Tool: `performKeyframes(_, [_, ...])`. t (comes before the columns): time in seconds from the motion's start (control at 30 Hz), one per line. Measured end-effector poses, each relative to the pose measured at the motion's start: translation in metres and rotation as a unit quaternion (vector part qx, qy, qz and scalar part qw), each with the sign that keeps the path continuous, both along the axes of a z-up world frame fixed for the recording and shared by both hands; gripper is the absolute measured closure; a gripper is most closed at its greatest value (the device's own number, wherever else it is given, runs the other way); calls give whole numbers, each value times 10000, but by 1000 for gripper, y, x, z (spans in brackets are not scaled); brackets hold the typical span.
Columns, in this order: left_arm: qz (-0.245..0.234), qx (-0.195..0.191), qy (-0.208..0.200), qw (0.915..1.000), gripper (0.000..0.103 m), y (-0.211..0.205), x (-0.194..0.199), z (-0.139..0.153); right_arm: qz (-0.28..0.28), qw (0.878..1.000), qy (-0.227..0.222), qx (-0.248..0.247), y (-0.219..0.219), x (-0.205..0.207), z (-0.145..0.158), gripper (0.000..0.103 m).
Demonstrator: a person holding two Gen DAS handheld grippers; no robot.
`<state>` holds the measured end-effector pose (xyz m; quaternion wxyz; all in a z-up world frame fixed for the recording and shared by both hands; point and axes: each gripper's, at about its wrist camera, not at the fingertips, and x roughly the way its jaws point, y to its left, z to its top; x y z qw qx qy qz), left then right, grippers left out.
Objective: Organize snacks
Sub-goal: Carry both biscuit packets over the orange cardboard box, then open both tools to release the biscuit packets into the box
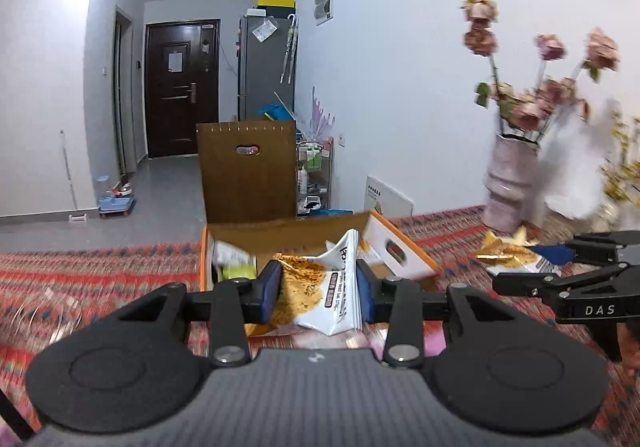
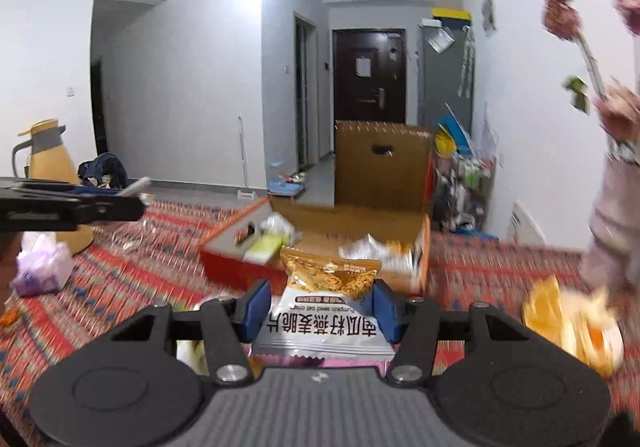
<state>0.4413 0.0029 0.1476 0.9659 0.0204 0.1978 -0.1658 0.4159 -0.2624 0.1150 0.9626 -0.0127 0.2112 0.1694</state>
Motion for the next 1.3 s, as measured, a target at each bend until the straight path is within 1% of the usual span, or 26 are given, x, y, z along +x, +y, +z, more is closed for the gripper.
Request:
performKeyframes(0.07, [39,-52,57,10000,64,-2,42,2,39,10000,-52,-30,2,40,8,49])
performKeyframes(0.13, [45,-72,157,9998,64,-5,81,2,89,9999,6,49,4,81,13,49])
performKeyframes(0.2, [38,0,236,9997,64,-12,121,-2,203,9993,221,222,6,130,13,49])
performKeyframes(0.27, [77,43,358,9993,64,-18,160,-9,261,9985,429,236,11,175,8,49])
performKeyframes(0.33, [45,81,539,9985,64,-22,194,-21,267,9971,684,204,19,218,-3,49])
performKeyframes(0.47, [141,361,796,9961,64,-32,253,-48,332,9927,1129,-248,43,287,-31,49])
performKeyframes(0.57, [243,469,1226,9910,64,-38,299,-78,296,9874,1462,-524,59,332,-55,49])
performKeyframes(0.67, [329,648,1590,9846,64,-45,332,-109,192,9814,1727,-814,70,365,-82,49])
performKeyframes(0.7, [381,654,1675,9830,63,-44,338,-117,113,9791,1807,-931,73,374,-90,49])
performKeyframes(0.73, [406,654,1851,9797,60,-43,346,-123,73,9773,1855,-1023,76,380,-97,49])
performKeyframes(0.77, [408,548,2055,9763,55,-41,353,-127,67,9749,1932,-1108,81,387,-101,48])
performKeyframes(0.8, [379,409,2131,9754,49,-38,356,-129,69,9720,2032,-1181,85,393,-106,47])
performKeyframes(0.83, [352,355,2146,9754,45,-38,357,-130,49,9698,2099,-1239,88,398,-111,45])
performKeyframes(0.87, [347,374,2156,9751,44,-38,357,-130,28,9684,2138,-1283,91,401,-114,39])
performKeyframes(0.9, [350,396,2144,9753,40,-37,356,-129,20,9678,2158,-1295,92,403,-116,36])
performKeyframes(0.93, [365,403,2115,9759,36,-37,353,-128,-3,9673,2181,-1298,93,403,-118,36])
performKeyframes(0.97, [376,400,2089,9764,34,-37,351,-126,-8,9670,2189,-1303,95,404,-117,36])
performKeyframes(1.1, [305,309,2079,9772,28,-35,334,-108,2,9693,2097,-1285,93,395,-103,34])
performKeyframes(1.2, [270,342,1989,9790,27,-35,322,-91,14,9720,1955,-1302,86,376,-82,31])
performKeyframes(1.3, [253,337,1944,9800,25,-34,305,-71,-18,9744,1820,-1320,75,358,-59,30])
